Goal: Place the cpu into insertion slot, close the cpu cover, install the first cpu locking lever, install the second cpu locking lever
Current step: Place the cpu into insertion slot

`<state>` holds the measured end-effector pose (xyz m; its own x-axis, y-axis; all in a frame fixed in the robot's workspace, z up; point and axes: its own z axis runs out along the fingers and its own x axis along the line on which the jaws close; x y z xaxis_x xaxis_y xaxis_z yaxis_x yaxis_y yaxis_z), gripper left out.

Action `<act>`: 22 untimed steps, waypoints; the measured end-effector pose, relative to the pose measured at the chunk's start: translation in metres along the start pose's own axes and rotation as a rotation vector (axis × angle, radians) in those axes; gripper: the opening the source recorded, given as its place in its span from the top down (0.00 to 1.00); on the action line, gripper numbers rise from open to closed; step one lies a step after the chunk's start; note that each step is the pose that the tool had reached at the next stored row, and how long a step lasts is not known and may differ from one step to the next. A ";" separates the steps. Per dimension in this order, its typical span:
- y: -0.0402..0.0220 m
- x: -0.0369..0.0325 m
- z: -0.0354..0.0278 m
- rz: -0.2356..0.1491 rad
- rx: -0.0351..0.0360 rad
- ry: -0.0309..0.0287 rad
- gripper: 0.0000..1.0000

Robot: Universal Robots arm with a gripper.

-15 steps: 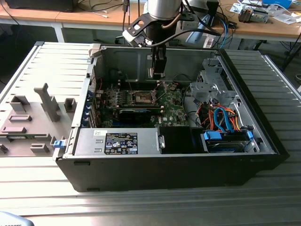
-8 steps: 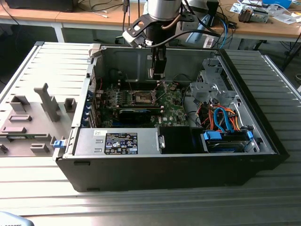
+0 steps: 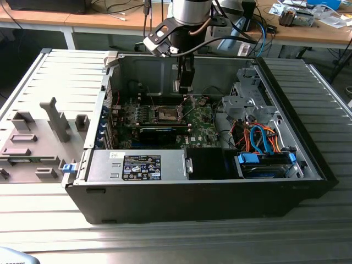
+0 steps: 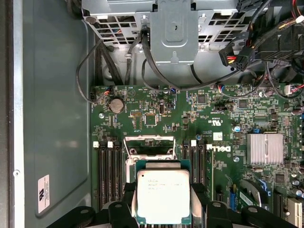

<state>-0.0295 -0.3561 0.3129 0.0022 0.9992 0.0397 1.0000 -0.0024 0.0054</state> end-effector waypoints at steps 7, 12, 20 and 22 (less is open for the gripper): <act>0.0000 -0.0002 0.0011 0.000 0.0000 0.0000 0.45; 0.0000 -0.0003 0.0021 0.000 0.0000 0.0000 0.45; 0.0000 -0.0006 0.0038 0.000 0.0000 0.0000 0.45; 0.0000 -0.0006 0.0042 0.000 0.0000 0.0000 0.45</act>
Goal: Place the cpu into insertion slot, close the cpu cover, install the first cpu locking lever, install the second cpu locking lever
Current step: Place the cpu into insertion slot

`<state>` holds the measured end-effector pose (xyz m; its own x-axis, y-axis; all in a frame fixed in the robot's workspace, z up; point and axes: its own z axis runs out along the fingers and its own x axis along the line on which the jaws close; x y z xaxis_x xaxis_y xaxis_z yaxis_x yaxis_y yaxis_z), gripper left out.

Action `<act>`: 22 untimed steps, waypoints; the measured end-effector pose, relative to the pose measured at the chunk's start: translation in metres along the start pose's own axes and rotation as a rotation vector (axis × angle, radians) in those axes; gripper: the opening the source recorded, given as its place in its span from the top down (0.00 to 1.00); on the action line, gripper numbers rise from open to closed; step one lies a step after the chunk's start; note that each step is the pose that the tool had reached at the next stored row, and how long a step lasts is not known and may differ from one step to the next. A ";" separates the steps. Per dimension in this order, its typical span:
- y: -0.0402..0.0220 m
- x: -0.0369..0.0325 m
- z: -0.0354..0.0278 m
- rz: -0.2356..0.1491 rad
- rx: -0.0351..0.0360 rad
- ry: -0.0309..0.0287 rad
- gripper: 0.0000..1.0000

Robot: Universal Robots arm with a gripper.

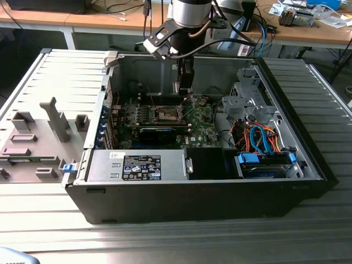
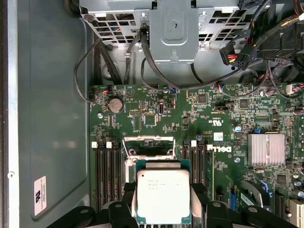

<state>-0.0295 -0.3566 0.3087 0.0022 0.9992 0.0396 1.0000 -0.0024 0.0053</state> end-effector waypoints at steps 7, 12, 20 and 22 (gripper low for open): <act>0.0000 -0.0002 0.0014 0.000 -0.0001 0.0001 0.45; 0.0000 -0.0004 0.0022 0.000 0.0000 0.0000 0.45; 0.0000 -0.0009 0.0055 0.000 -0.0001 0.0000 0.45; 0.0000 -0.0010 0.0059 0.000 0.0000 0.0000 0.45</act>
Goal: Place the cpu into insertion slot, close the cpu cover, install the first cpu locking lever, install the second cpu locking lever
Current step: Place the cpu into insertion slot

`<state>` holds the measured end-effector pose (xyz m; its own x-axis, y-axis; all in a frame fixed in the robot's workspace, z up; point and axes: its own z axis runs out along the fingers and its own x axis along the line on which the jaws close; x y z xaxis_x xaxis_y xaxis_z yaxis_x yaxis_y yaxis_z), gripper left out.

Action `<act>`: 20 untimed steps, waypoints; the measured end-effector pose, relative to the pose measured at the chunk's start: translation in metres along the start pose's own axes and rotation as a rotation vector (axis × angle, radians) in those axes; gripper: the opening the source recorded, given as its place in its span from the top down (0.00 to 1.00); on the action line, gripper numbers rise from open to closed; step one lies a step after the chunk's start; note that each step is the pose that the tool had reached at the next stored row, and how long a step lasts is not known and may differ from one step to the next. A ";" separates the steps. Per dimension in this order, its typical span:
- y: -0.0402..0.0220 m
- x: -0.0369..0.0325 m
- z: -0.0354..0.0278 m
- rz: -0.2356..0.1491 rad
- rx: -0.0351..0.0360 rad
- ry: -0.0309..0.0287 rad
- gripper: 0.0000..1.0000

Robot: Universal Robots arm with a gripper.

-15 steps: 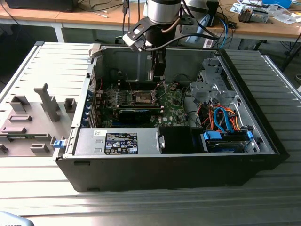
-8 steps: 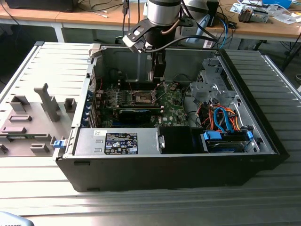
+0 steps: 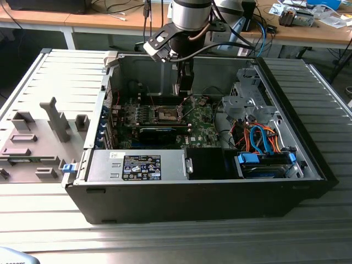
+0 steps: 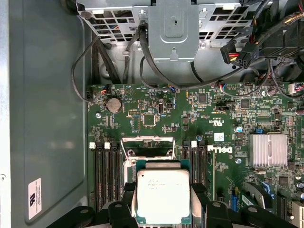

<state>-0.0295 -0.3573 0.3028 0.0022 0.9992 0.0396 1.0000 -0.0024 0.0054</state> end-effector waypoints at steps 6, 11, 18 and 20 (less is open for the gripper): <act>0.0000 -0.0002 0.0010 0.000 0.0000 0.0000 0.45; 0.0000 -0.0002 0.0019 0.000 0.0000 0.0000 0.45; -0.0001 -0.0007 0.0069 0.000 0.0000 0.0000 0.45; 0.0000 -0.0007 0.0074 0.000 0.0000 0.0000 0.45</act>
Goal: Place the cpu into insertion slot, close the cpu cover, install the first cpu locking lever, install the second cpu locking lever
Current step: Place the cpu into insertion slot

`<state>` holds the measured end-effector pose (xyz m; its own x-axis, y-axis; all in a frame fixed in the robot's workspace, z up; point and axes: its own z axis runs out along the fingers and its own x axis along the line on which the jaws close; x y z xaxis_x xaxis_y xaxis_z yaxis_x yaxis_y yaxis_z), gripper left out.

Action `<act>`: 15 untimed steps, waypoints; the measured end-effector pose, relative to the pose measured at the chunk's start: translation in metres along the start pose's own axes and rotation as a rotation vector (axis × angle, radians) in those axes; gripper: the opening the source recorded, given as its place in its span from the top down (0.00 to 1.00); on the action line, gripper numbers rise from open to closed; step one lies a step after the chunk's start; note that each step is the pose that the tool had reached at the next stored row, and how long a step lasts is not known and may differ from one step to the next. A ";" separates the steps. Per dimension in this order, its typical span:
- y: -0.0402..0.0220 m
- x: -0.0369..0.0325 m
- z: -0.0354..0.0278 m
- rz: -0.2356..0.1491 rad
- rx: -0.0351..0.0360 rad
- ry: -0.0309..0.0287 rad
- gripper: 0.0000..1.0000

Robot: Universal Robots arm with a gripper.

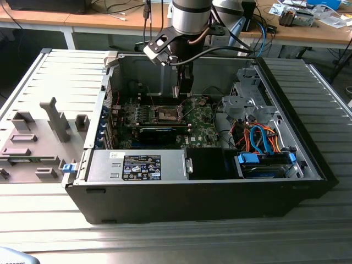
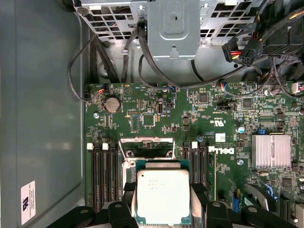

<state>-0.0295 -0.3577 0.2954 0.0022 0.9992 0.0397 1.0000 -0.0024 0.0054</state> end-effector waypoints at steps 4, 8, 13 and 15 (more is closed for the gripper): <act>0.0000 -0.0002 0.0031 0.000 0.0000 0.0000 0.45; -0.0001 -0.0007 0.0080 0.000 0.0000 0.0000 0.45; -0.0001 -0.0011 0.0136 0.000 0.0000 0.0000 0.45; -0.0001 -0.0012 0.0146 0.000 0.0000 0.0000 0.45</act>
<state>-0.0296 -0.3583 0.2807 0.0022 0.9992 0.0396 1.0000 -0.0024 0.0053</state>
